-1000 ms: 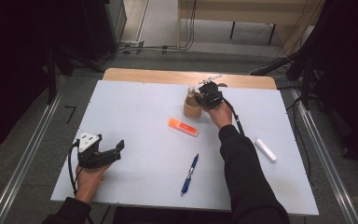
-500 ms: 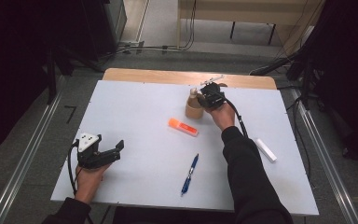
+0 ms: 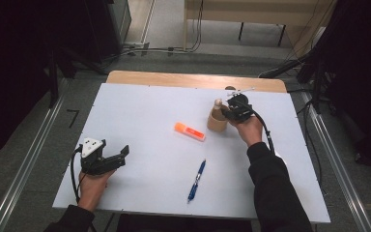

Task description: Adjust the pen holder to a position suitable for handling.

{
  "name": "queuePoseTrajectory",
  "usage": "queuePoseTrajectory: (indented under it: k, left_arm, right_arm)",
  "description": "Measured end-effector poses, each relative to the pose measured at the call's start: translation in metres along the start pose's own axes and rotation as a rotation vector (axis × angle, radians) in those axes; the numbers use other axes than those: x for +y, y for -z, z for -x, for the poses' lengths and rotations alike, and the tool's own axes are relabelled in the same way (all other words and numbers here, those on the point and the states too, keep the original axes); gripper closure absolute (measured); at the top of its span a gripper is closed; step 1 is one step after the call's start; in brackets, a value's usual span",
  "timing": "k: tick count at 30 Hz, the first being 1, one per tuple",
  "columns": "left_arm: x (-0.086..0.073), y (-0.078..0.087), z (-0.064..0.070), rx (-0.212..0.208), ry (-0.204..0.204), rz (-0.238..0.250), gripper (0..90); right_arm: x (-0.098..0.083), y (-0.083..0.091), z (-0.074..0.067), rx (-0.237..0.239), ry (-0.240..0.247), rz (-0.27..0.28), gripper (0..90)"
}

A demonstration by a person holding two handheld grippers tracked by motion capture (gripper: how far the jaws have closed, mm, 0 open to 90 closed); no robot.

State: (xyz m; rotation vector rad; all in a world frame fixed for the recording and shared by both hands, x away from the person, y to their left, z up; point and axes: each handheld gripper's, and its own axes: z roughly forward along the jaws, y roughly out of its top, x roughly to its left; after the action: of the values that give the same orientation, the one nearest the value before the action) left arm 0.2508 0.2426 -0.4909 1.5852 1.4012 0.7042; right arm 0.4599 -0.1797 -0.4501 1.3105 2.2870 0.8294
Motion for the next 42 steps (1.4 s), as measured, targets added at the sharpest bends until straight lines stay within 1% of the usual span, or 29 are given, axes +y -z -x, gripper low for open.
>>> queuePoseTrajectory:
  k: [6, 11, 12, 13, 15, 18, 22, 24, 25, 26, 27, 28, 29, 30, 31, 32, 34, 35, 37, 38, 39, 40, 41, 42]
  left_arm:
    - [0.0, -0.001, 0.001, -0.002, 0.001, -0.005, 10.5]
    - [0.0, -0.002, 0.001, 0.002, 0.003, -0.009, 10.5]
    - [0.0, -0.002, 0.001, 0.002, 0.003, -0.009, 10.5]
    - [0.0, -0.002, 0.001, 0.003, 0.003, -0.01, 10.5]
    - [0.0, -0.003, 0.001, 0.002, 0.003, -0.011, 10.5]
    - [0.0, -0.003, 0.002, 0.004, 0.002, -0.012, 10.5]
    - [-0.001, -0.003, 0.002, 0.005, 0.001, -0.013, 10.5]
    - [-0.001, -0.003, 0.002, 0.005, 0.0, -0.012, 10.5]
    - [-0.001, -0.003, 0.002, 0.005, -0.001, -0.012, 10.5]
    - [-0.001, -0.003, 0.002, 0.006, 0.0, -0.012, 10.5]
    - [-0.001, -0.003, 0.001, 0.007, -0.002, -0.012, 10.5]
    - [-0.001, -0.003, 0.001, 0.007, -0.002, -0.012, 10.5]
    - [-0.001, -0.003, 0.001, 0.007, -0.002, -0.013, 10.5]
    - [-0.001, -0.003, 0.001, 0.007, -0.003, -0.013, 10.5]
    - [-0.001, -0.003, 0.001, 0.009, -0.002, -0.009, 10.5]
    - [-0.001, -0.003, 0.001, 0.009, -0.002, -0.009, 10.5]
    - [-0.001, -0.003, 0.001, 0.007, -0.002, -0.009, 10.5]
    - [-0.001, -0.003, 0.001, 0.008, -0.003, -0.011, 10.5]
    - [0.0, -0.004, 0.001, 0.008, -0.004, -0.012, 10.5]
    - [0.0, -0.004, 0.001, 0.008, -0.004, -0.012, 10.5]
    - [0.0, -0.004, 0.002, 0.007, -0.002, -0.011, 10.5]
    - [-0.001, -0.004, 0.002, 0.008, -0.001, -0.011, 10.5]
    - [-0.001, -0.005, 0.002, 0.009, 0.0, -0.01, 10.5]
    - [0.0, -0.005, 0.002, 0.009, -0.001, -0.011, 10.5]
  right_arm:
    - [-0.023, 0.02, 0.017, -0.012, -0.014, -0.013, 74.2]
    - [-0.039, 0.034, 0.024, -0.016, -0.018, -0.025, 74.1]
    - [-0.039, 0.034, 0.024, -0.016, -0.018, -0.025, 74.1]
    - [-0.044, 0.039, 0.024, -0.01, -0.025, -0.029, 74.1]
    - [-0.047, 0.041, 0.024, -0.008, -0.025, -0.03, 74.2]
    - [-0.055, 0.048, 0.018, -0.002, -0.014, -0.033, 74.1]
    - [-0.059, 0.05, 0.015, -0.001, -0.013, -0.025, 74.0]
    - [-0.061, 0.05, 0.017, 0.012, -0.02, -0.016, 72.1]
    - [-0.061, 0.049, 0.018, 0.021, -0.024, -0.014, 68.6]
    - [-0.061, 0.049, 0.018, 0.021, -0.024, -0.014, 68.6]
    - [-0.061, 0.049, 0.018, 0.027, -0.025, -0.017, 64.9]
    - [-0.061, 0.049, 0.018, 0.027, -0.025, -0.017, 64.9]
    - [-0.062, 0.049, 0.018, 0.035, -0.024, -0.013, 62.9]
    - [-0.063, 0.05, 0.019, 0.035, -0.03, -0.004, 57.5]
    - [-0.064, 0.052, 0.02, 0.038, -0.035, 0.004, 55.2]
    - [-0.064, 0.052, 0.02, 0.038, -0.035, 0.004, 55.2]
    - [-0.067, 0.055, 0.022, 0.042, -0.046, 0.028, 51.8]
    - [-0.07, 0.059, 0.024, 0.052, -0.054, 0.064, 47.3]
    - [-0.073, 0.064, 0.025, 0.061, -0.06, 0.095, 45.3]
    - [-0.073, 0.064, 0.025, 0.061, -0.06, 0.095, 45.3]
    - [-0.075, 0.067, 0.026, 0.066, -0.061, 0.106, 43.6]
    - [-0.078, 0.073, 0.026, 0.073, -0.063, 0.138, 41.2]
    - [-0.081, 0.078, 0.026, 0.069, -0.067, 0.157, 39.1]
    - [-0.081, 0.078, 0.026, 0.069, -0.067, 0.157, 39.1]
